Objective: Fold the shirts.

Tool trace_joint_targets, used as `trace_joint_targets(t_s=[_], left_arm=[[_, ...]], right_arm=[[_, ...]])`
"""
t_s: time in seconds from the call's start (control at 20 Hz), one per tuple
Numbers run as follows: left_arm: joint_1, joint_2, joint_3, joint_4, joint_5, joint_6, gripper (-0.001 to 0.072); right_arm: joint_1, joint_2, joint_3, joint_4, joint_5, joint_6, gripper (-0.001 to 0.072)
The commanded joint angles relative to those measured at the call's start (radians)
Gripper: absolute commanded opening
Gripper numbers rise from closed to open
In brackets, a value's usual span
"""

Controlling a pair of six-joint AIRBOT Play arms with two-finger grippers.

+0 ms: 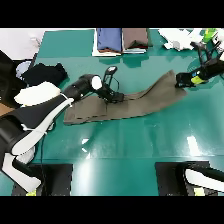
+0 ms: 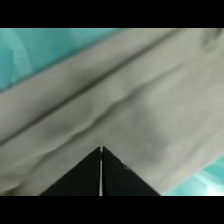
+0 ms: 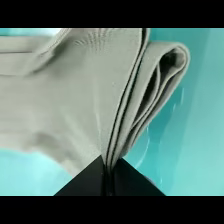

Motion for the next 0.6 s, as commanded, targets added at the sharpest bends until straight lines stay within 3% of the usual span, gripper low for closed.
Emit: trace_joint_targets(t_s=[0.0,0.55], left_arm=[[-0.044,-0.069,0.043,-0.046,0.006,0.023,0.0026],[-0.061,-0.079,0.046,-0.030,-0.022,0.047,0.0026]], right_arm=[[0.109,0.047,0.122,0.039,0.056,0.045,0.0011],[0.296,0.045,0.272,0.078,0.021,0.108,0.0011]])
